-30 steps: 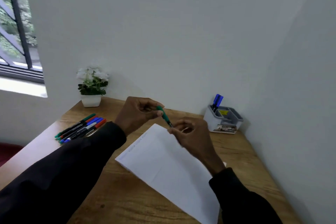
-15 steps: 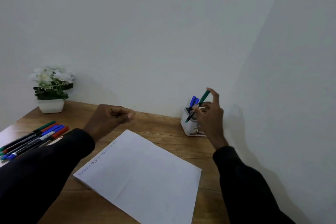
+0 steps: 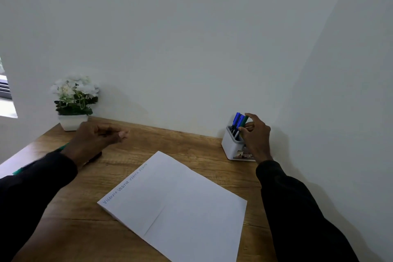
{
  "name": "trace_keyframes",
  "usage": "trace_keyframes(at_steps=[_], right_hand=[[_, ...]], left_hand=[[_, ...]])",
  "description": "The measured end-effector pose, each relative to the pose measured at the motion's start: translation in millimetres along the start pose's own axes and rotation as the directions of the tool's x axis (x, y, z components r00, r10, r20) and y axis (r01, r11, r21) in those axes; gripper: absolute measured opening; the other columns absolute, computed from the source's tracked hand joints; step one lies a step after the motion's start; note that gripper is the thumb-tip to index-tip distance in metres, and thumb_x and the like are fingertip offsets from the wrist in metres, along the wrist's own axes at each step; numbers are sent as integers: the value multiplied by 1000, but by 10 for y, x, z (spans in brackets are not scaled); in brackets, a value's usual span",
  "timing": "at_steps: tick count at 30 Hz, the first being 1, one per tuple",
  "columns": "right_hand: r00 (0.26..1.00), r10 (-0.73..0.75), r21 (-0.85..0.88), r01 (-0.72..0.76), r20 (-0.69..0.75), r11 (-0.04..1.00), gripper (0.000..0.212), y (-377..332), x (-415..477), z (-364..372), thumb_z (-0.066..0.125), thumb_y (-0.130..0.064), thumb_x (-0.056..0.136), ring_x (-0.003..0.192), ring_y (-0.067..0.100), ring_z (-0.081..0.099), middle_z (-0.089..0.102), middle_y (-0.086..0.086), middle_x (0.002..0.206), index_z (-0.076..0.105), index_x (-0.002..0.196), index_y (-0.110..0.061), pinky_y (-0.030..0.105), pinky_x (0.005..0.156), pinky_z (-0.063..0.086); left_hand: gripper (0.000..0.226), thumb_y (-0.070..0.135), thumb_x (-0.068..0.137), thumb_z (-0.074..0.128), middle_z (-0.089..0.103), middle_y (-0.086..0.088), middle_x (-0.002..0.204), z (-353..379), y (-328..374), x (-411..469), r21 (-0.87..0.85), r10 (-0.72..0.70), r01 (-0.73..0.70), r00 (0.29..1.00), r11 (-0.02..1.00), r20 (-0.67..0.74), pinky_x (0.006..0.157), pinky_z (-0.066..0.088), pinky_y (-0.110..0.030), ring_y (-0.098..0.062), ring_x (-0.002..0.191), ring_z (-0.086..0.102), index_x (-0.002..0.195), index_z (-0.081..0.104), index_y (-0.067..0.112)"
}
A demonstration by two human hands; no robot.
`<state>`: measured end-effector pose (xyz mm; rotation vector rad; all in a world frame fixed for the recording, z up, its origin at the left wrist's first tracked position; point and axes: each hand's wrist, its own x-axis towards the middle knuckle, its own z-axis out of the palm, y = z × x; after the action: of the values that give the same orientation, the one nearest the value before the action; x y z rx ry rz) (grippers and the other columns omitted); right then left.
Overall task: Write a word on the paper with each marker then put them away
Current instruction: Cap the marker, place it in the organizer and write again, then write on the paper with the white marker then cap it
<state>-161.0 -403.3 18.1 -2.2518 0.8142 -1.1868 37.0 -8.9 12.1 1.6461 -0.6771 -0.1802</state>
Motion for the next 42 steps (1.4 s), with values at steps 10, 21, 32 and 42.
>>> trace_keyframes(at_steps=[10, 21, 32, 42], right_hand=[[992, -17, -121, 1, -127, 993, 54, -95, -70, -8, 70, 4, 87, 93, 26, 70, 71, 13, 107, 63, 139, -9, 42, 82, 63], [930, -214, 224, 150, 298, 963, 17, -1185, -878, 660, 79, 0, 82, 62, 11, 71, 75, -10, 70, 80, 85, -17, 22, 64, 58], [657, -506, 343, 373, 559, 862, 12, -1867, -1212, 1700, 85, -5, 82, 73, -2, 66, 78, -1, 87, 81, 90, -13, 9, 71, 50], [323, -610, 376, 556, 724, 741, 37, -2280, -1333, 2150, 65, -3, 98, 115, 6, 52, 69, 4, 133, 69, 132, -16, 5, 89, 31]], left_hand=[[14, 10, 85, 68, 76, 8, 91, -520, -162, -189, 23, -50, 51, 998, 998, -45, 69, 54, -16, -1, 84, 70, 95, 75, 18], [19, 7, 83, 72, 74, -2, 99, -879, -243, -345, 102, -11, 19, 997, 995, -77, 67, 50, -5, 2, 86, 69, 102, 74, 5], [18, 10, 82, 76, 75, 0, 98, -1241, -432, -386, 86, -54, 66, 990, 994, -127, 72, 55, -13, -5, 92, 69, 100, 76, 11], [19, 10, 83, 73, 75, 1, 97, -1266, -482, -328, 68, -66, 73, 994, 995, -91, 74, 58, -21, -10, 90, 70, 101, 75, 11]])
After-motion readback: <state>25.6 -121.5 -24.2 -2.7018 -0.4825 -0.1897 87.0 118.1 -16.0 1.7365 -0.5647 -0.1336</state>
